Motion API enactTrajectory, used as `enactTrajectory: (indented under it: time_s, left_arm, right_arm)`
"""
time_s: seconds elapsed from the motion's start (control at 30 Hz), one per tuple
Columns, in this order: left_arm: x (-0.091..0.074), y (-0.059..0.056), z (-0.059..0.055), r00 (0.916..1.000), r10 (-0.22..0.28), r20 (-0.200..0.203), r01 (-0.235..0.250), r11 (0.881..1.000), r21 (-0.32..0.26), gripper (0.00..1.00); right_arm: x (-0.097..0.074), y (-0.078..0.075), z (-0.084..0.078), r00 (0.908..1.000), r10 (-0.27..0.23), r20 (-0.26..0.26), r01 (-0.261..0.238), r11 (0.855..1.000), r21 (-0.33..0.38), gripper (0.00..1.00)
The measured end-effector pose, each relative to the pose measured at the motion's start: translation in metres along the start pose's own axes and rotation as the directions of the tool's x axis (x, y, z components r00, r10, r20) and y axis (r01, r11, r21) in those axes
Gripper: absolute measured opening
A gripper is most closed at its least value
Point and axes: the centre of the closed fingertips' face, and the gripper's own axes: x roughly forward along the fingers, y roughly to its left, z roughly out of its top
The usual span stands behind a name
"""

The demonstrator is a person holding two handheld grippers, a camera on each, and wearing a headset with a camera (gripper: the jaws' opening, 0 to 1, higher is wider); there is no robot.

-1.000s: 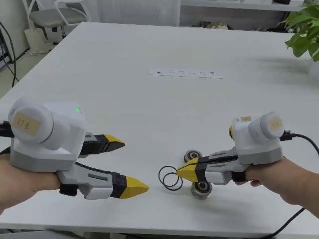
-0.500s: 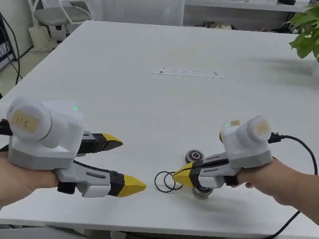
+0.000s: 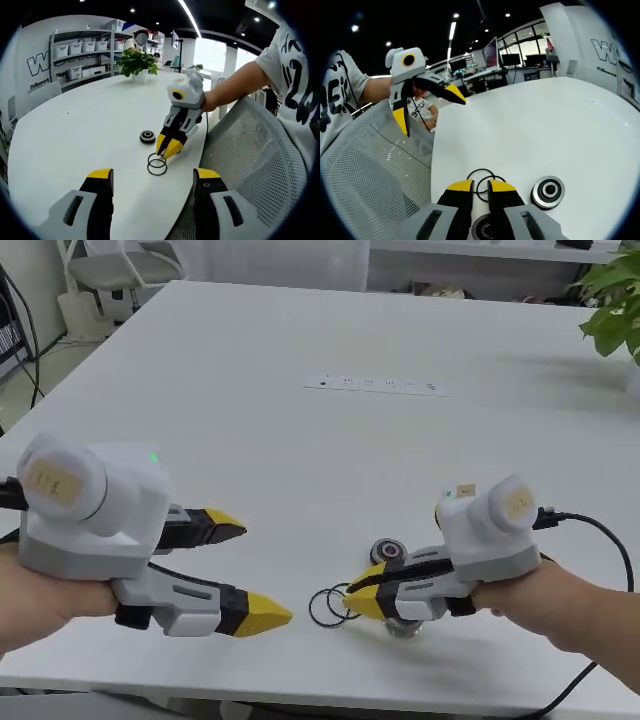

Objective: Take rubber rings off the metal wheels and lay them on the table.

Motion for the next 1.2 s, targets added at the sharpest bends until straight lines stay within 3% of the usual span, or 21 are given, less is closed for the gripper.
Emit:
enactTrajectory:
  time_s: [0.53, 0.83, 1.2]
  left_arm:
    - [0.009, -0.002, 0.008, 0.9998, -0.020, -0.006, 0.020, 1.000, 0.010, 0.62]
    - [0.018, 0.000, 0.016, 0.9996, -0.029, -0.003, 0.029, 0.999, 0.018, 0.61]
    - [0.030, 0.006, 0.025, 0.9992, -0.040, -0.007, 0.040, 0.999, 0.027, 0.60]
  right_arm:
    - [-0.029, -0.011, 0.022, 0.9906, -0.056, 0.125, 0.052, 0.998, 0.040, 0.14]
    - [-0.049, -0.023, 0.033, 0.9770, -0.105, 0.185, 0.095, 0.993, 0.062, 0.17]
    - [-0.067, -0.036, 0.036, 0.9628, -0.156, 0.221, 0.141, 0.987, 0.082, 0.18]
